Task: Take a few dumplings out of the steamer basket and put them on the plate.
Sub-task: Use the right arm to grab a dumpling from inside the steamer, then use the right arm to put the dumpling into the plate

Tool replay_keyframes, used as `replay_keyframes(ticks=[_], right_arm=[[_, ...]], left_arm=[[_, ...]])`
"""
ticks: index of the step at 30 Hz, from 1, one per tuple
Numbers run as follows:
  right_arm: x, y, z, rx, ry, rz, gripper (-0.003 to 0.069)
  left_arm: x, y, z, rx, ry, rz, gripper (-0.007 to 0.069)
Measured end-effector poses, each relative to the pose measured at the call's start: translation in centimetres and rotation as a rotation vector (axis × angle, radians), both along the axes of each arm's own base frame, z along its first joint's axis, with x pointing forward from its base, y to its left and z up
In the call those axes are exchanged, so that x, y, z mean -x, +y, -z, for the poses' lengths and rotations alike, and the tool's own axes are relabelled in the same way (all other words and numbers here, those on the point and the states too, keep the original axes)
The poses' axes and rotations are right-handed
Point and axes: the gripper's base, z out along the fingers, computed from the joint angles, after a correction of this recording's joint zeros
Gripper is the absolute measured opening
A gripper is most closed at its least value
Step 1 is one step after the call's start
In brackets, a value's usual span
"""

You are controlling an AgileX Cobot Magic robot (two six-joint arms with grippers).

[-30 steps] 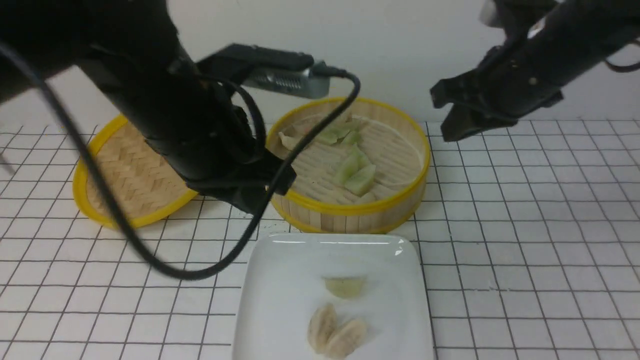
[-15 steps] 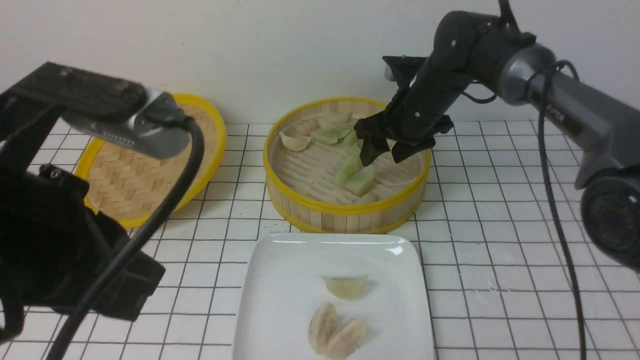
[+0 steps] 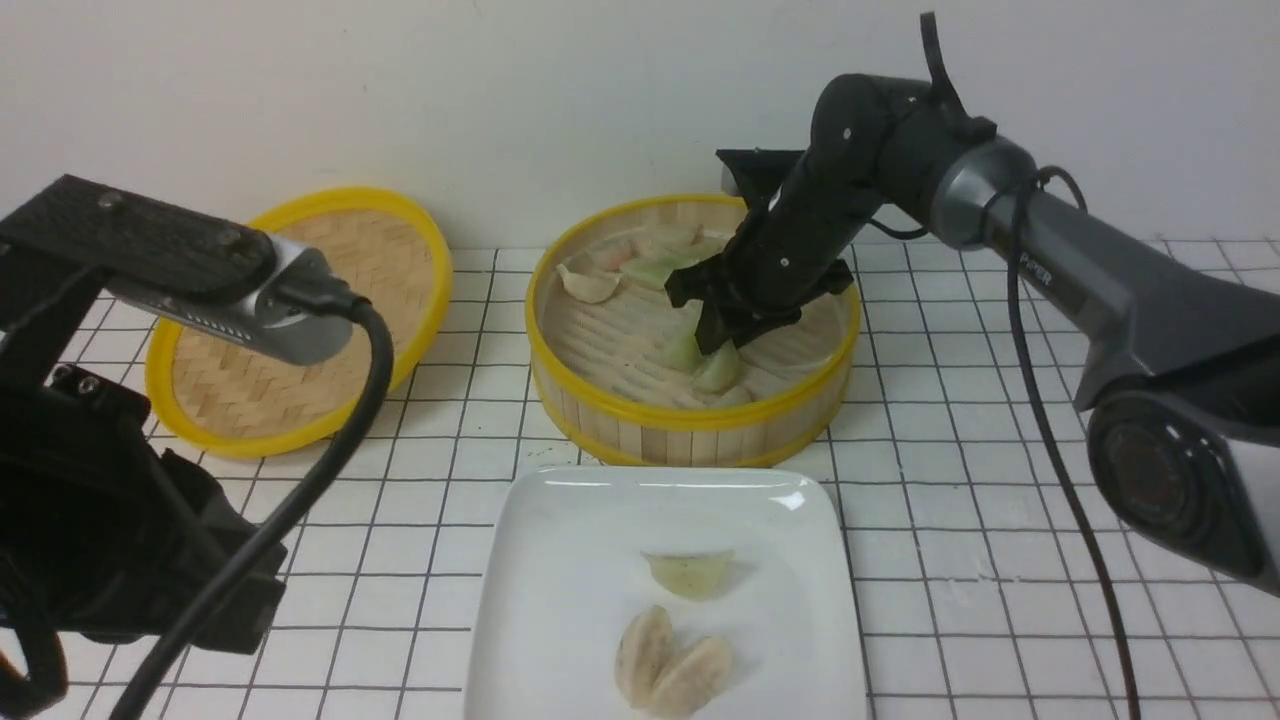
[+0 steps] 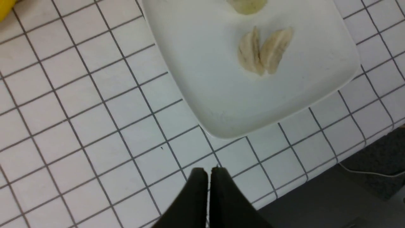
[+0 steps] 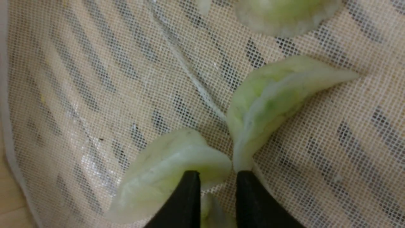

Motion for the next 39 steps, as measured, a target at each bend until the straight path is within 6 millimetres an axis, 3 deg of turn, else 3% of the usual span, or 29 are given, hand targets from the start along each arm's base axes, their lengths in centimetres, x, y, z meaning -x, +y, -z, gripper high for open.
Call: replay_keyframes(ticks=[4,11,12,14,18,21,23,28,34,39], right_arm=[[0.5,-0.4,-2.6,0.007,-0.036,-0.002,0.009],[3.3,-1.5,-10.8,-0.032,-0.147,-0.002,0.009],[3.4,-1.6,-10.8,-0.029,-0.141,-0.002,0.009],[5.3,-2.3,-12.7,-0.028,-0.142,-0.01,0.009],[8.8,-3.5,-13.5,-0.021,-0.084,-0.032,0.009],[11.6,-4.2,-11.6,-0.018,0.024,-0.064,0.009],[13.6,-4.5,-8.5,-0.02,0.154,-0.07,0.009],[15.4,-3.9,-3.3,0.007,0.224,-0.067,0.009],[15.5,-2.9,-1.6,-0.012,0.194,-0.071,0.0134],[15.5,-2.7,-1.8,-0.039,0.196,-0.073,0.0281]], left_arm=[[-0.1,0.1,0.0,-0.01,-0.005,-0.005,-0.0006],[-0.1,0.2,0.0,-0.026,-0.011,-0.009,-0.0006],[-0.1,0.2,0.0,-0.026,-0.011,-0.009,-0.0006],[-0.1,0.2,0.0,-0.026,-0.011,-0.009,-0.0006],[-0.1,0.2,0.0,-0.026,-0.011,-0.009,-0.0006],[-0.1,0.2,0.0,-0.026,-0.01,-0.01,-0.0006],[-0.1,0.2,0.0,-0.024,-0.014,-0.01,-0.0006],[-0.4,0.1,-0.2,-0.007,-0.047,-0.014,-0.0006],[-0.7,0.0,-0.4,0.015,-0.089,-0.02,-0.0006],[-0.7,0.0,-0.4,0.015,-0.089,-0.02,-0.0006]])
